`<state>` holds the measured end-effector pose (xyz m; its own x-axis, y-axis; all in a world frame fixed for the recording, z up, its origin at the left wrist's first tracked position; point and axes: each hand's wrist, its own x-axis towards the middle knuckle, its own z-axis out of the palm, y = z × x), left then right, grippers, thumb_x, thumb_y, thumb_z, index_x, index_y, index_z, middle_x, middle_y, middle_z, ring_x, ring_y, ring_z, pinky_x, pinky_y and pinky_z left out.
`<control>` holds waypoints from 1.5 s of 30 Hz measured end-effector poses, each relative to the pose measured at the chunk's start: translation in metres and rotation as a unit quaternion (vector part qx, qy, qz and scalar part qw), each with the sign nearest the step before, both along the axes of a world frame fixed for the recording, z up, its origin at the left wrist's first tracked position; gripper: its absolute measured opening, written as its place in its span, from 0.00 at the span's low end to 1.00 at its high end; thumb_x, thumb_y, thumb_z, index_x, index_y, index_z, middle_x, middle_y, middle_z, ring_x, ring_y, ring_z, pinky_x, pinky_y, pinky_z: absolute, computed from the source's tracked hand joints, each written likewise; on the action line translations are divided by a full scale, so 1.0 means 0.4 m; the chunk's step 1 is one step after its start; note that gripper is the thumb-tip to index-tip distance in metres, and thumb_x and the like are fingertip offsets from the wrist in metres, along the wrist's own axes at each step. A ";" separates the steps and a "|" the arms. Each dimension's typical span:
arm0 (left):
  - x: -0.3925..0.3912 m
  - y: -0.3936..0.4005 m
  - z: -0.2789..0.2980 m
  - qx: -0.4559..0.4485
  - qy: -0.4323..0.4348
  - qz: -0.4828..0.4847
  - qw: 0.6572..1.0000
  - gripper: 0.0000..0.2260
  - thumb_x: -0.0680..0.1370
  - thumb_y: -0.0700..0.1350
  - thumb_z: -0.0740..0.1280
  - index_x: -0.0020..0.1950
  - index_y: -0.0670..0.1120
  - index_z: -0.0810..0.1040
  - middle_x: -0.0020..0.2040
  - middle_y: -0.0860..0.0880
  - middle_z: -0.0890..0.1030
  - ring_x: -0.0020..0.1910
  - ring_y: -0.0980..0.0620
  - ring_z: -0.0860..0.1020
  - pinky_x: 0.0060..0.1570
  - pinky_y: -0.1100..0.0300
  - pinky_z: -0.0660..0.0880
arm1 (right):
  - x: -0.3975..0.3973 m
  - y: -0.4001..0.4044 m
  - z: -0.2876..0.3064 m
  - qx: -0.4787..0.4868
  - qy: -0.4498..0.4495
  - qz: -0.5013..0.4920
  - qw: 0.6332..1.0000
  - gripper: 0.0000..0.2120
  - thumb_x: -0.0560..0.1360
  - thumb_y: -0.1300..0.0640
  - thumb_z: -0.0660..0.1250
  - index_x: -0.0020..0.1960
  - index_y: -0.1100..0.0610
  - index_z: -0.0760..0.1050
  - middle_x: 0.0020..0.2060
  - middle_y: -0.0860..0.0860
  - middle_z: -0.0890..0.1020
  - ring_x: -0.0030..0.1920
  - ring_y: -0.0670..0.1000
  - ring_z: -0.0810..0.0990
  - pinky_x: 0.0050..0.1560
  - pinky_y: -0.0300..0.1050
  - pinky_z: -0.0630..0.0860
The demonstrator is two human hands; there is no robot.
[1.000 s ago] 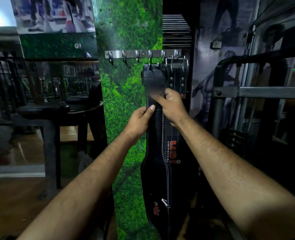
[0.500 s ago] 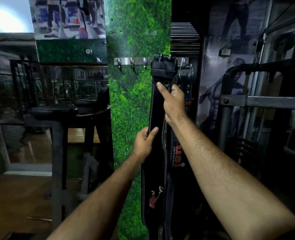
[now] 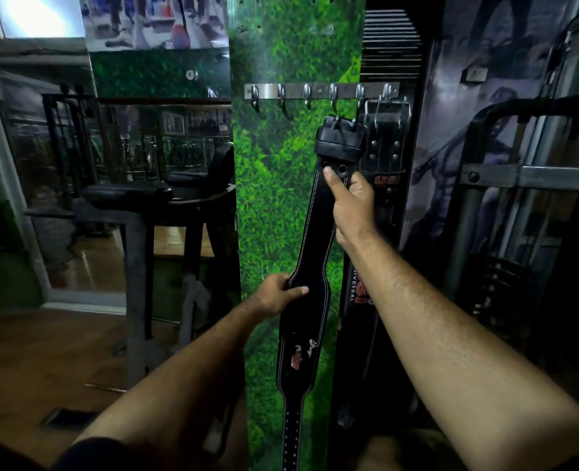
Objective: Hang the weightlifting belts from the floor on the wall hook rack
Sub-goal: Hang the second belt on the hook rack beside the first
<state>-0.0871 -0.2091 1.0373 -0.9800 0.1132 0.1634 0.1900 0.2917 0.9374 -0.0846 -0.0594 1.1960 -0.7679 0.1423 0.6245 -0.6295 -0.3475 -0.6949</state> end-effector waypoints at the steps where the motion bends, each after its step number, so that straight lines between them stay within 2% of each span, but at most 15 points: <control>1: 0.007 -0.006 0.007 -0.004 -0.021 -0.007 1.000 0.05 0.76 0.39 0.72 0.51 0.39 0.83 0.49 0.42 0.86 0.44 0.50 0.84 0.50 0.53 0.81 | -0.002 0.006 0.003 -0.001 -0.001 -0.001 1.000 0.05 0.77 0.60 0.72 0.43 0.53 0.78 0.45 0.53 0.84 0.48 0.49 0.81 0.54 0.43 0.78; 5: 0.017 0.011 0.117 0.036 0.010 -0.015 0.999 0.12 0.73 0.42 0.75 0.51 0.36 0.80 0.47 0.45 0.84 0.43 0.49 0.82 0.47 0.58 0.77 | -0.017 0.015 0.012 0.008 -0.004 0.002 1.000 0.06 0.77 0.59 0.72 0.42 0.52 0.78 0.43 0.50 0.84 0.47 0.49 0.80 0.53 0.43 0.77; 8: 0.035 0.071 0.264 0.113 0.070 -0.055 0.990 0.06 0.78 0.44 0.70 0.52 0.44 0.81 0.44 0.48 0.84 0.40 0.53 0.81 0.39 0.62 0.76 | -0.021 -0.002 0.004 -0.006 -0.005 0.004 1.000 0.04 0.77 0.62 0.70 0.45 0.54 0.79 0.42 0.52 0.84 0.42 0.47 0.81 0.45 0.40 0.78; 11: 0.040 0.110 0.347 0.127 0.138 -0.043 0.981 0.07 0.82 0.45 0.64 0.51 0.42 0.79 0.42 0.46 0.81 0.39 0.52 0.79 0.37 0.62 0.75 | -0.022 -0.008 0.004 -0.023 -0.005 0.017 1.000 0.01 0.78 0.63 0.68 0.50 0.60 0.78 0.44 0.55 0.83 0.44 0.50 0.81 0.43 0.40 0.79; 15: 0.034 0.147 0.339 0.134 0.194 -0.008 0.972 0.08 0.83 0.45 0.62 0.50 0.43 0.78 0.43 0.48 0.82 0.42 0.53 0.80 0.44 0.58 0.77 | -0.036 0.011 0.009 0.033 0.004 -0.061 0.998 0.19 0.75 0.44 0.68 0.45 0.62 0.76 0.39 0.55 0.80 0.41 0.53 0.78 0.45 0.56 0.77; 18: 0.039 0.179 0.325 0.169 0.214 0.038 0.961 0.13 0.81 0.51 0.62 0.54 0.42 0.79 0.50 0.43 0.85 0.51 0.45 0.83 0.55 0.49 0.79 | -0.026 0.014 -0.031 0.116 0.038 -0.168 0.978 0.19 0.77 0.40 0.61 0.41 0.56 0.72 0.35 0.52 0.78 0.37 0.52 0.77 0.45 0.61 0.77; 21: 0.051 0.190 0.322 0.238 0.209 0.049 0.947 0.11 0.82 0.49 0.62 0.47 0.42 0.77 0.45 0.42 0.83 0.46 0.46 0.81 0.50 0.49 0.79 | -0.008 0.018 -0.113 0.180 0.074 -0.231 0.953 0.21 0.79 0.39 0.58 0.44 0.58 0.69 0.34 0.49 0.77 0.37 0.52 0.78 0.42 0.58 0.76; 26: 0.065 0.191 0.318 0.320 0.204 0.057 0.924 0.09 0.81 0.47 0.63 0.43 0.46 0.74 0.42 0.42 0.77 0.44 0.45 0.74 0.47 0.49 0.72 | 0.017 0.023 -0.237 0.201 0.101 -0.286 0.931 0.19 0.78 0.43 0.62 0.40 0.57 0.68 0.28 0.46 0.69 0.29 0.47 0.65 0.31 0.48 0.64; 29: 0.067 0.187 0.328 0.331 0.203 0.081 0.918 0.09 0.78 0.50 0.65 0.43 0.45 0.73 0.43 0.41 0.72 0.45 0.45 0.69 0.41 0.52 0.68 | 0.021 0.031 -0.285 0.237 0.097 -0.272 0.928 0.20 0.78 0.49 0.68 0.32 0.56 0.66 0.24 0.48 0.69 0.29 0.48 0.63 0.30 0.46 0.58; 33: 0.070 0.181 0.322 0.349 0.175 0.095 0.916 0.10 0.82 0.46 0.63 0.42 0.46 0.72 0.38 0.46 0.76 0.39 0.48 0.74 0.38 0.57 0.72 | 0.018 0.046 -0.298 0.303 0.072 -0.277 0.909 0.26 0.76 0.45 0.70 0.30 0.49 0.56 0.21 0.45 0.62 0.26 0.52 0.64 0.27 0.52 0.63; 36: 0.069 0.173 0.295 0.354 0.146 0.117 0.916 0.12 0.82 0.46 0.63 0.38 0.48 0.70 0.35 0.48 0.74 0.33 0.53 0.71 0.34 0.58 0.68 | 0.018 0.073 -0.380 0.388 0.018 -0.230 0.893 0.23 0.73 0.36 0.68 0.36 0.55 0.69 0.27 0.48 0.76 0.31 0.55 0.77 0.32 0.51 0.73; 38: 0.074 0.171 0.267 0.353 0.129 0.126 0.918 0.13 0.82 0.46 0.63 0.38 0.49 0.70 0.34 0.48 0.72 0.33 0.52 0.70 0.34 0.57 0.67 | 0.026 0.094 -0.447 0.447 -0.025 -0.195 0.873 0.35 0.68 0.24 0.61 0.47 0.57 0.77 0.39 0.54 0.84 0.42 0.57 0.84 0.40 0.53 0.80; 40: 0.081 0.170 0.243 0.355 0.111 0.136 0.918 0.13 0.82 0.46 0.63 0.37 0.49 0.69 0.34 0.48 0.72 0.32 0.53 0.69 0.33 0.58 0.67 | 0.031 0.116 -0.482 0.524 -0.062 -0.176 0.831 0.40 0.63 0.20 0.60 0.48 0.57 0.77 0.41 0.53 0.84 0.44 0.57 0.83 0.42 0.52 0.80; 43: 0.083 0.160 0.231 0.366 0.088 0.140 0.916 0.13 0.83 0.46 0.62 0.38 0.48 0.70 0.34 0.49 0.75 0.31 0.54 0.72 0.34 0.59 0.70 | 0.041 0.135 -0.448 0.612 -0.120 -0.122 0.772 0.27 0.66 0.31 0.73 0.39 0.55 0.73 0.35 0.49 0.79 0.36 0.52 0.78 0.36 0.44 0.73; 45: 0.081 0.152 0.234 0.372 0.077 0.134 0.915 0.14 0.83 0.46 0.62 0.37 0.48 0.70 0.30 0.51 0.78 0.29 0.55 0.74 0.33 0.61 0.72 | 0.031 0.122 -0.390 0.544 -0.137 -0.067 0.825 0.23 0.67 0.38 0.77 0.35 0.57 0.74 0.29 0.46 0.77 0.29 0.46 0.74 0.32 0.42 0.70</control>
<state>-0.0548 -0.1484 1.1308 -0.9153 -0.3266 0.2356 0.3510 -0.3602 0.8644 -0.0721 -0.0105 1.0399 -0.9241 -0.2939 0.2444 -0.3799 0.6353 -0.6724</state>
